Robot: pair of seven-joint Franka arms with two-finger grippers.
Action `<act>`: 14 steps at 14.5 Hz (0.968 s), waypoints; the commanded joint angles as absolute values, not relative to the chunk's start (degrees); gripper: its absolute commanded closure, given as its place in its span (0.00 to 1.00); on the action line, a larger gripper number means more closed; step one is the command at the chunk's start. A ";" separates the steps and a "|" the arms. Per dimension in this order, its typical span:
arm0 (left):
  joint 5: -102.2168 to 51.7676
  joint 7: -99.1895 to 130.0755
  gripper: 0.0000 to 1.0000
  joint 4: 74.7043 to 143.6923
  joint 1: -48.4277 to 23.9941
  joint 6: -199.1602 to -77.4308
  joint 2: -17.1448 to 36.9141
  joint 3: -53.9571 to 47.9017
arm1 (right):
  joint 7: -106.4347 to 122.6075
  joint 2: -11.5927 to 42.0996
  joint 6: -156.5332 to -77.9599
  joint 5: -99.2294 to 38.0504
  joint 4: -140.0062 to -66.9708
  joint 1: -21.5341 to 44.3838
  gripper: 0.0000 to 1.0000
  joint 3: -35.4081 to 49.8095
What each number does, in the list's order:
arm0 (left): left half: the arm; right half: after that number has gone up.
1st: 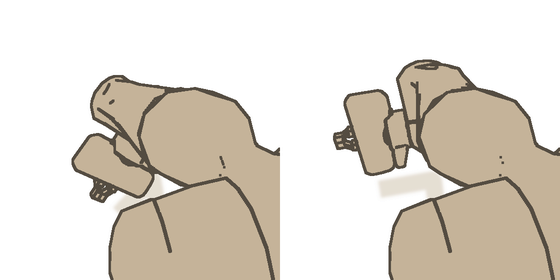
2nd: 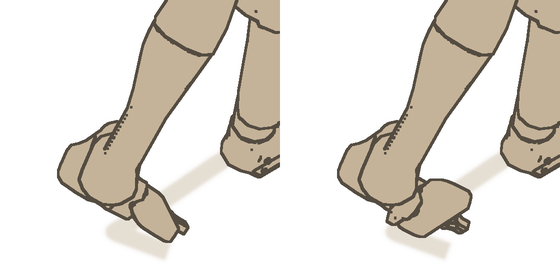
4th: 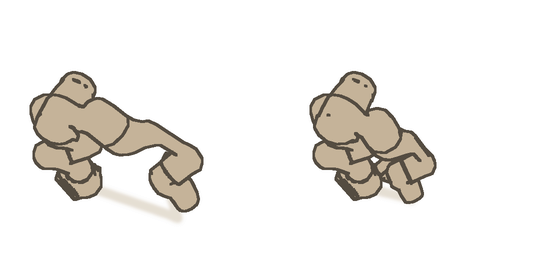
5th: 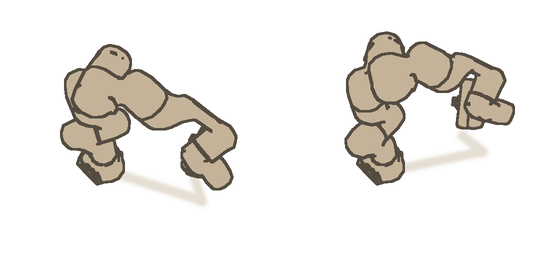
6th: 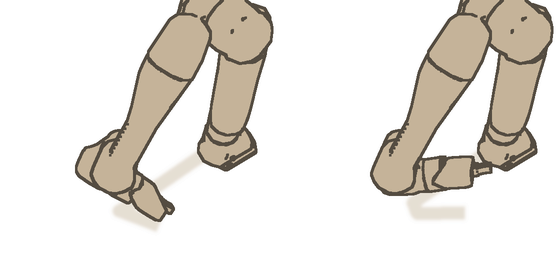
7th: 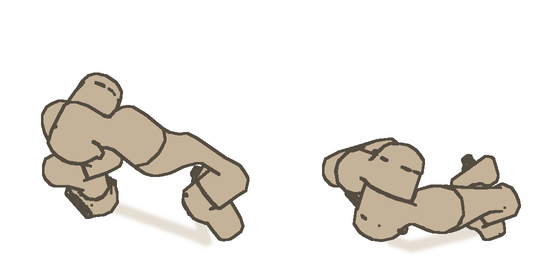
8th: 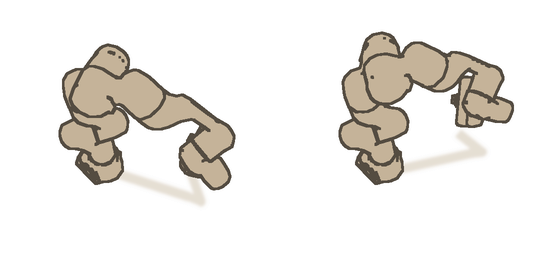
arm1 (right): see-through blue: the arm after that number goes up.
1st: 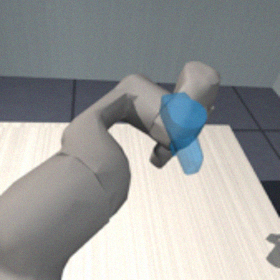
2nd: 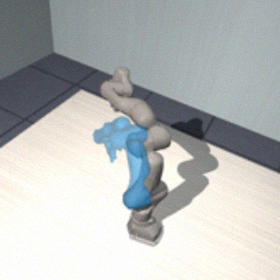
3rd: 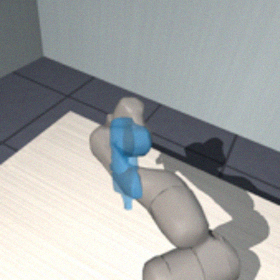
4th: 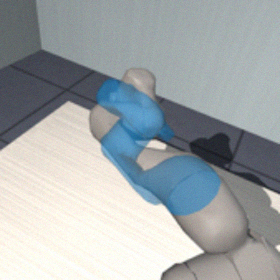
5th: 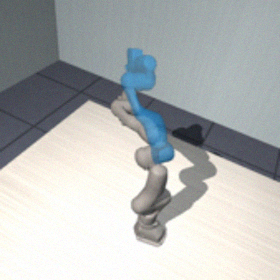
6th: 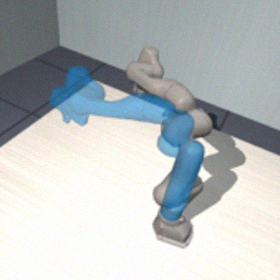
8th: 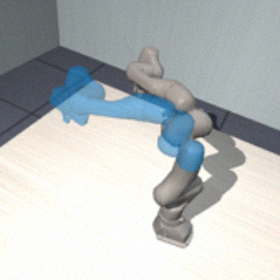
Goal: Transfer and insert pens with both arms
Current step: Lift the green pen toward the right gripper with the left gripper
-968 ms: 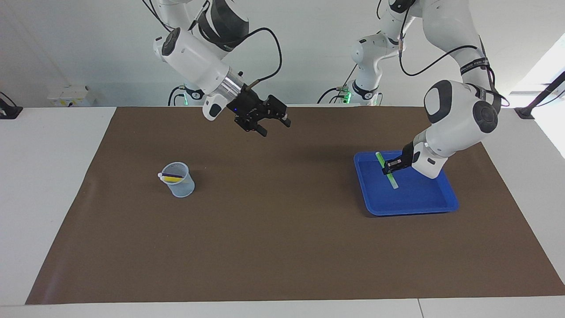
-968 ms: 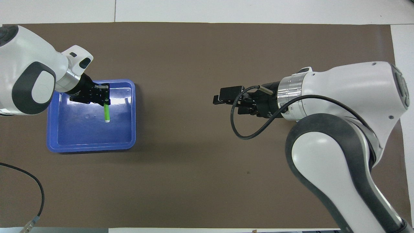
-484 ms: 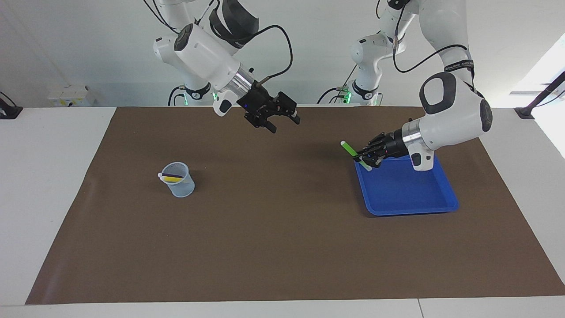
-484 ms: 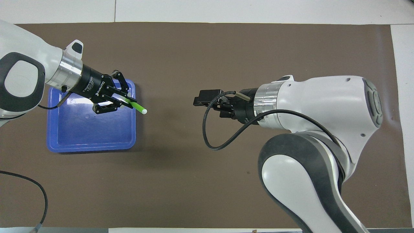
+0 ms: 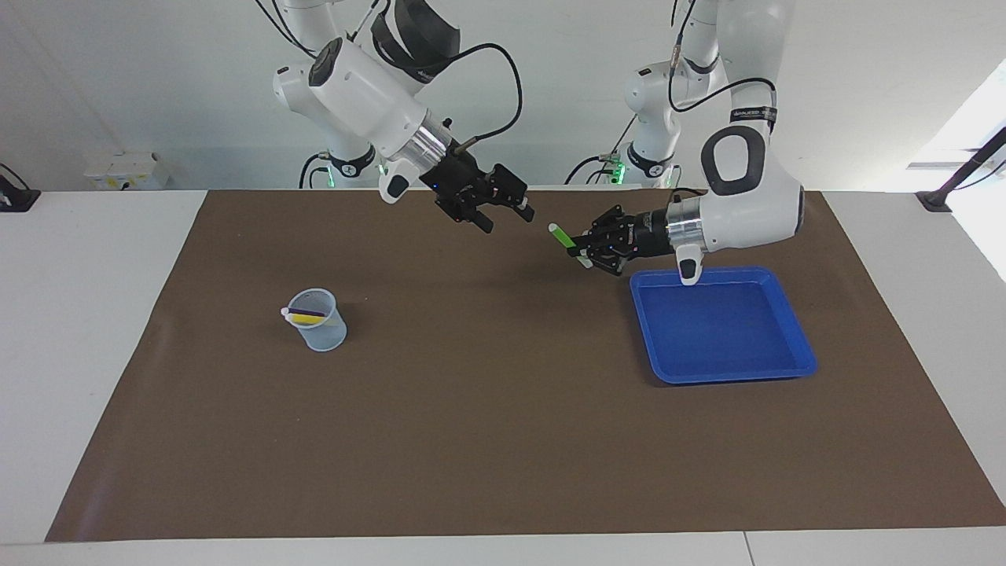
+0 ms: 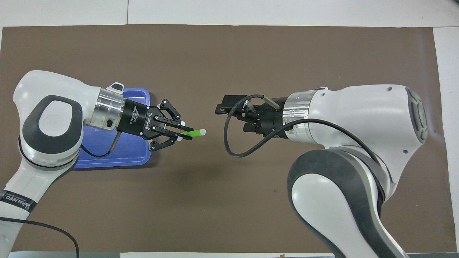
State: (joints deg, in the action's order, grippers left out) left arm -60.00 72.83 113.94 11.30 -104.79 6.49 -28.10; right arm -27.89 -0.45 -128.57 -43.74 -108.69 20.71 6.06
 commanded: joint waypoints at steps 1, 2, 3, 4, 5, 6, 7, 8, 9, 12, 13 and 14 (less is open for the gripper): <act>-64.68 79.35 1.00 116.54 8.88 -108.97 3.96 -27.60 | -28.74 -1.58 -131.74 -44.82 -110.65 21.88 0.00 6.15; -65.38 81.11 1.00 116.63 8.09 -109.94 3.96 -27.60 | -28.74 -1.93 -132.36 -44.82 -111.70 22.32 0.00 6.15; -66.87 82.95 1.00 116.89 7.48 -111.17 3.87 -27.60 | -29.00 -2.37 -132.45 -44.82 -112.40 23.28 0.00 6.15; -68.36 84.01 1.00 117.68 7.21 -112.23 3.52 -27.68 | -29.00 -2.37 -132.36 -44.82 -112.41 23.29 0.00 6.15; -69.94 84.28 1.00 118.03 7.12 -112.67 3.25 -27.60 | -28.66 -2.37 -132.28 -44.74 -112.41 23.29 0.00 6.07; -70.22 84.37 1.00 118.47 6.51 -113.11 3.16 -27.68 | -27.78 -2.46 -132.19 -44.39 -112.50 23.29 0.00 6.06; -70.40 84.46 1.00 118.65 6.42 -113.81 3.16 -27.69 | -26.73 -2.37 -132.19 -44.04 -112.50 22.77 0.00 6.06; -70.40 84.46 1.00 118.74 6.33 -113.99 3.08 -27.69 | -25.41 -2.29 -132.01 -43.95 -112.50 22.42 0.00 5.98; -70.40 84.46 1.00 118.74 6.07 -113.99 2.99 -27.69 | -23.75 -2.29 -131.49 -43.95 -112.50 21.89 0.00 5.98; -70.49 84.90 1.00 118.74 6.24 -113.91 2.81 -27.69 | -20.66 -1.15 -131.83 -43.07 -112.50 21.44 0.00 5.98; -70.58 85.08 1.00 118.74 6.24 -113.99 2.81 -27.69 | -20.22 -0.19 -132.53 -42.89 -112.41 21.45 0.00 5.98; -70.75 85.34 1.00 118.74 6.15 -114.08 2.73 -27.69 | -20.30 0.00 -134.11 -42.89 -112.33 21.53 0.00 6.06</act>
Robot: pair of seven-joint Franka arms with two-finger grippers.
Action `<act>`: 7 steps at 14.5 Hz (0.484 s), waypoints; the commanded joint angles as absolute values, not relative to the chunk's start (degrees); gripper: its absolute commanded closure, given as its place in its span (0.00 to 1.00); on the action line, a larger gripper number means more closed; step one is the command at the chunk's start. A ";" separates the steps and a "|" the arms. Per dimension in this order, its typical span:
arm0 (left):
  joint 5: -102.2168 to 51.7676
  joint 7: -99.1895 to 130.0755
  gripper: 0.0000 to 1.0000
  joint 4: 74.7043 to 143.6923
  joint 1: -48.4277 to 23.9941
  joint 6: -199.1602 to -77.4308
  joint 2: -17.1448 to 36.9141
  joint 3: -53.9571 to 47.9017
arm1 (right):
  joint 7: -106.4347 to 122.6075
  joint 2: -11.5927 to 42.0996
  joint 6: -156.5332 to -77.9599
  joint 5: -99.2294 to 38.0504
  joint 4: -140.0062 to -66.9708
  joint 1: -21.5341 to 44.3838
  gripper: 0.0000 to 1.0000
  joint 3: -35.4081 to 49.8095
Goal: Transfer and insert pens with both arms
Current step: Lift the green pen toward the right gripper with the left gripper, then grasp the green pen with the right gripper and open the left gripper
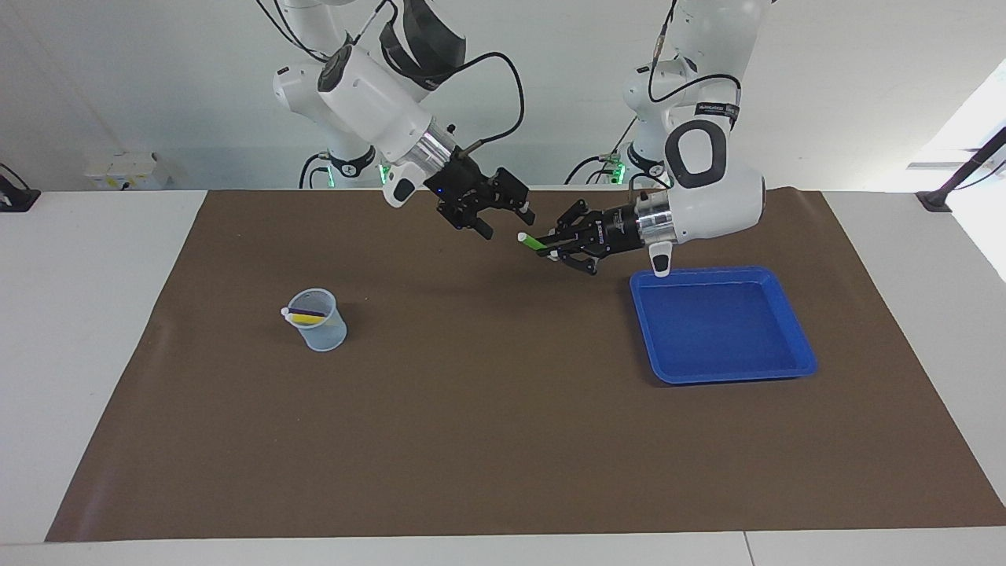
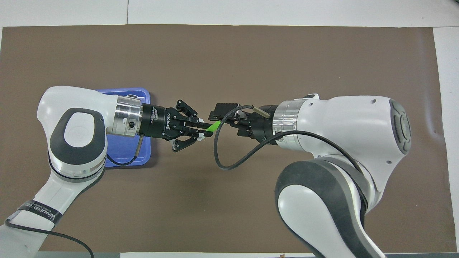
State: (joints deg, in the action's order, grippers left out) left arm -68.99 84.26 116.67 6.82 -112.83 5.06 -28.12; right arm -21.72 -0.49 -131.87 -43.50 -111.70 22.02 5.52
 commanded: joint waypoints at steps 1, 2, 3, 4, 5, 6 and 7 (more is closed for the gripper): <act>-70.84 85.52 1.00 118.74 6.15 -114.17 2.72 -27.69 | -20.22 0.17 -134.82 -42.89 -112.32 21.53 0.00 6.06; -70.84 85.60 1.00 118.74 6.15 -114.17 2.72 -27.60 | -19.78 0.35 -134.82 -42.89 -112.32 21.45 0.00 6.06; -70.93 85.61 1.00 118.74 6.15 -114.17 2.81 -27.60 | -19.17 0.70 -134.74 -42.89 -112.41 21.53 0.00 6.06; -70.93 85.61 1.00 118.74 6.15 -114.17 2.81 -27.60 | -19.16 0.88 -134.82 -42.89 -112.41 21.97 0.02 6.06; -70.93 85.61 1.00 118.74 6.15 -114.34 2.81 -27.60 | -19.16 0.88 -134.74 -42.89 -112.41 22.06 0.04 6.06; -70.93 85.61 1.00 118.74 6.15 -114.35 2.81 -27.60 | -19.16 0.97 -134.65 -42.89 -112.41 22.06 0.07 6.06; -70.93 85.61 1.00 118.74 6.15 -114.35 2.81 -27.60 | -19.42 1.05 -134.91 -42.89 -112.15 22.23 0.12 6.06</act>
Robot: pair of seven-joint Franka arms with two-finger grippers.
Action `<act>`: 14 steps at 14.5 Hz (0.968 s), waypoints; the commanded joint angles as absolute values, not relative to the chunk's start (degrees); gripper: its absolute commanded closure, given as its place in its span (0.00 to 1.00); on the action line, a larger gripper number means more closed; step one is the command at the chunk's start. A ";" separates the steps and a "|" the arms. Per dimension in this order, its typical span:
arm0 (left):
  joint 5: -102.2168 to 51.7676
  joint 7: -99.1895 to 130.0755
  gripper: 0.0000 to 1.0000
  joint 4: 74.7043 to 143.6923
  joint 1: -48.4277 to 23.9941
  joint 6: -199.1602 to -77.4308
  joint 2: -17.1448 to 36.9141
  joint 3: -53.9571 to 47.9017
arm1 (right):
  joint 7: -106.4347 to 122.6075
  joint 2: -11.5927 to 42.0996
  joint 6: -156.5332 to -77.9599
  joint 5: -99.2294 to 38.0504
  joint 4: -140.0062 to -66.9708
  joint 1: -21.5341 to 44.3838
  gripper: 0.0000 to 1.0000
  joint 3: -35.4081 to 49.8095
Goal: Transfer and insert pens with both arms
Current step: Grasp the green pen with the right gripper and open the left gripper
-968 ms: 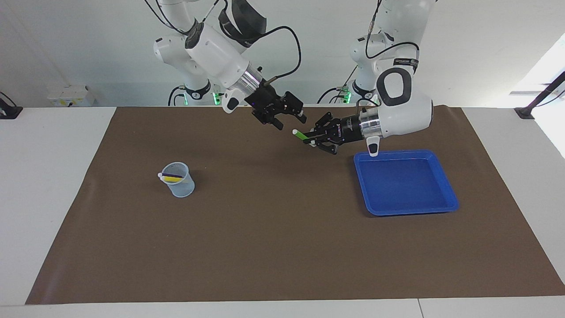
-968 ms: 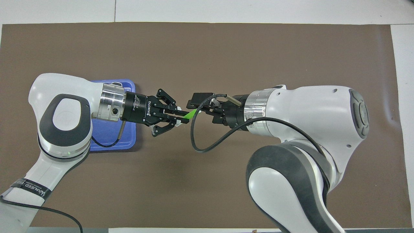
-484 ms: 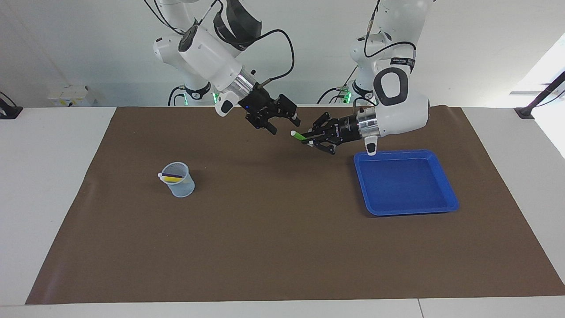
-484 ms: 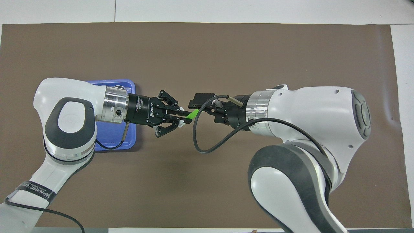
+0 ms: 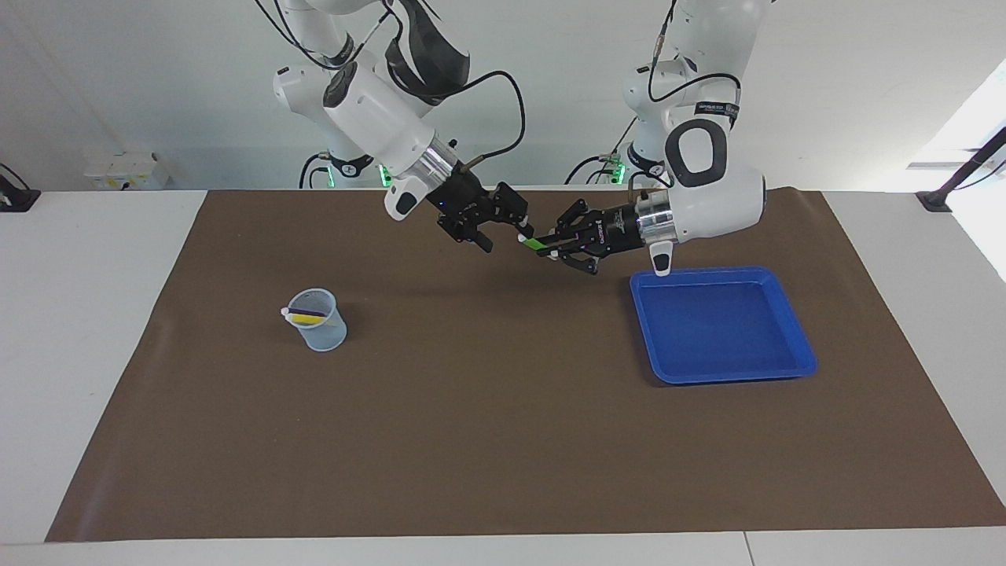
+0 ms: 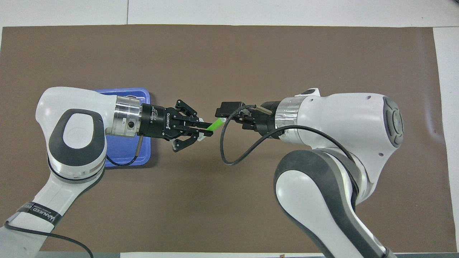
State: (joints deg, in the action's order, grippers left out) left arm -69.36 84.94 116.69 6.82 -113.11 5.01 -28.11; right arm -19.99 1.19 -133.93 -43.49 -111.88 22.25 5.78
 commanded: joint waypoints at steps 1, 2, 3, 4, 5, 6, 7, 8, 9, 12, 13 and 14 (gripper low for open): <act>-70.93 85.61 1.00 118.74 6.15 -114.35 2.81 -27.60 | -19.60 1.05 -134.91 -42.89 -111.97 22.50 0.13 6.06; -70.93 85.61 1.00 118.74 6.15 -114.35 2.81 -27.60 | -19.60 1.14 -134.74 -42.89 -111.97 22.50 0.15 6.06; -70.93 85.61 1.00 118.74 6.15 -114.43 2.81 -27.60 | -19.60 1.14 -134.56 -42.80 -111.97 22.50 0.23 6.06; -70.93 85.61 1.00 118.65 6.15 -114.35 2.81 -27.60 | -19.60 1.14 -134.47 -42.80 -111.97 22.50 0.30 6.06; -70.93 85.61 1.00 118.65 6.15 -114.43 2.81 -27.60 | -19.60 1.23 -134.39 -42.80 -111.71 22.50 0.31 6.06; -70.93 85.61 1.00 118.65 6.15 -114.43 2.81 -27.60 | -19.60 1.40 -134.38 -42.80 -111.10 22.59 0.32 6.15; -70.93 85.69 1.00 118.65 6.15 -114.61 2.81 -27.60 | -19.69 1.41 -134.47 -42.72 -110.83 22.76 0.35 6.15; -70.93 85.69 1.00 118.65 6.15 -114.61 2.81 -27.60 | -19.69 1.49 -134.73 -42.71 -110.74 23.72 0.38 6.07; -70.93 85.69 1.00 118.65 6.15 -114.87 2.73 -27.60 | -19.60 1.76 -134.91 -42.63 -110.74 23.90 0.38 6.06; -70.93 86.22 1.00 118.65 6.15 -115.49 2.37 -27.60 | -19.34 1.67 -134.30 -38.87 -110.83 24.17 0.47 6.15; -70.93 86.22 1.00 118.65 6.15 -115.58 2.37 -27.60 | -19.25 1.67 -133.95 -38.06 -110.83 24.17 0.55 6.15; -70.93 86.22 1.00 118.65 6.07 -115.58 2.37 -27.60 | -19.16 1.76 -133.86 -38.06 -110.83 24.08 0.61 6.15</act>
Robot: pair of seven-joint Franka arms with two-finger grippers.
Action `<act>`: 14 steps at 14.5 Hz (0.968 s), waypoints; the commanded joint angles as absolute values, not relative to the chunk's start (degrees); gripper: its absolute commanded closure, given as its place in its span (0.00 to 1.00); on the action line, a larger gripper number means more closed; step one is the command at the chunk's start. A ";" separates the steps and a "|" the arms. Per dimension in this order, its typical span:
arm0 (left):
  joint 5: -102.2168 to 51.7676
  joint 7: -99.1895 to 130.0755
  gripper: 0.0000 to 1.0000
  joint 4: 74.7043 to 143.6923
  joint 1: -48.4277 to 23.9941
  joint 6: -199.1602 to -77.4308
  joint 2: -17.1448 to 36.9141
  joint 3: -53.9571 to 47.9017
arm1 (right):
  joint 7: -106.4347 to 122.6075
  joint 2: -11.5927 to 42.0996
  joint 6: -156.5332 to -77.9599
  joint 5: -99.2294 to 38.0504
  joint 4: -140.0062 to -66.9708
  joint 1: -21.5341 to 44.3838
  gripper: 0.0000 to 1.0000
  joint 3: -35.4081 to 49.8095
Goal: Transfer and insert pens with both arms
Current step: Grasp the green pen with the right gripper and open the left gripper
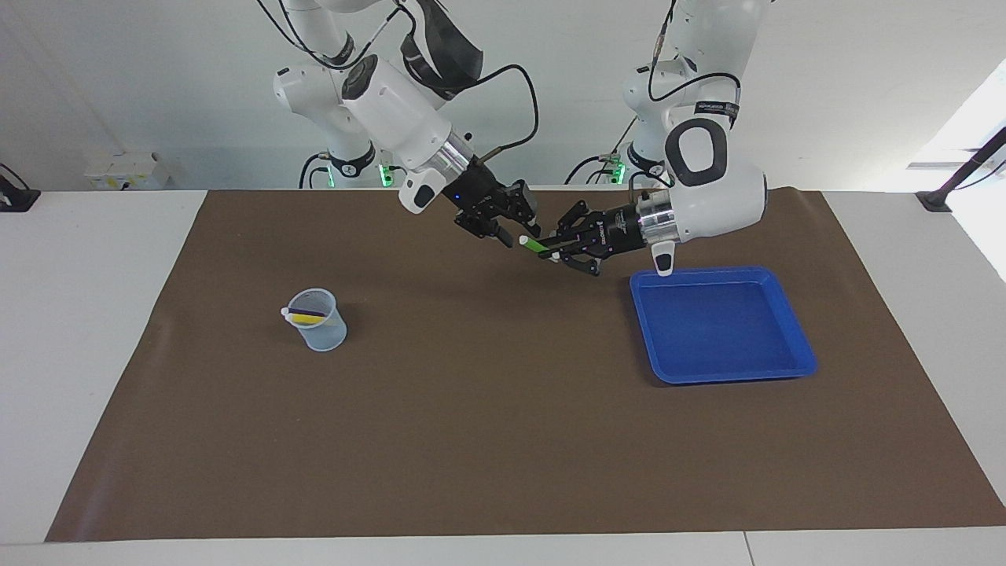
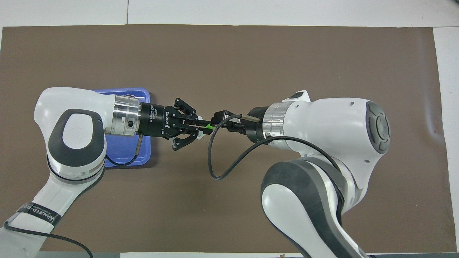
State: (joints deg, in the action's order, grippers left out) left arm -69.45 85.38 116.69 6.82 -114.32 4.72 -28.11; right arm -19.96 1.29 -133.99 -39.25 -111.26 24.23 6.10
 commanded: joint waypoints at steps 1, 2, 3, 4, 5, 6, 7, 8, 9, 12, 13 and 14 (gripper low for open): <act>-70.93 86.22 1.00 118.65 6.15 -115.58 2.37 -27.60 | -19.16 1.76 -133.94 -38.06 -110.74 24.00 0.61 6.07; -70.93 86.22 1.00 118.65 6.15 -115.58 2.37 -27.68 | -19.16 1.84 -134.12 -38.06 -110.74 23.99 0.61 6.06; -70.93 86.22 1.00 118.65 6.07 -115.66 2.37 -27.69 | -19.16 1.85 -134.47 -38.14 -110.66 23.99 0.61 6.06; -70.93 86.22 1.00 118.65 6.06 -115.66 2.37 -27.69 | -19.16 1.85 -134.73 -38.06 -110.65 24.08 0.61 6.15; -70.93 86.22 1.00 118.65 6.06 -115.66 2.37 -27.69 | -19.25 1.85 -134.91 -38.14 -110.65 24.08 0.61 6.15; -70.93 86.31 1.00 118.65 6.06 -115.75 2.29 -27.69 | -19.16 1.93 -135.00 -38.14 -110.57 24.08 0.61 6.15; -70.93 86.31 1.00 118.65 6.06 -115.75 2.29 -27.69 | -19.25 2.19 -135.00 -38.14 -110.13 24.08 0.61 6.07; -70.93 86.48 1.00 118.57 6.06 -115.75 2.29 -27.69 | -19.25 2.46 -135.09 -38.14 -109.52 24.00 0.61 6.06; -70.93 86.48 1.00 118.65 6.06 -115.75 2.29 -27.69 | -19.25 2.63 -135.09 -38.14 -109.25 23.91 0.61 6.06; -70.93 86.48 1.00 118.57 6.06 -115.84 2.29 -27.60 | -19.25 3.07 -137.45 -38.06 -109.25 24.08 0.61 6.15; -70.93 86.48 1.00 118.65 6.06 -115.84 2.29 -27.68 | -19.25 3.42 -137.63 -38.06 -109.25 24.08 0.61 6.15; -70.93 86.48 1.00 118.57 6.06 -115.84 2.29 -27.69 | -19.25 3.43 -137.98 -38.06 -109.25 24.17 0.61 6.15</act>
State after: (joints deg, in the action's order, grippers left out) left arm -69.57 85.63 116.78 6.49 -114.98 4.56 -28.10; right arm -19.96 2.21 -136.75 -38.81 -110.25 24.31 5.91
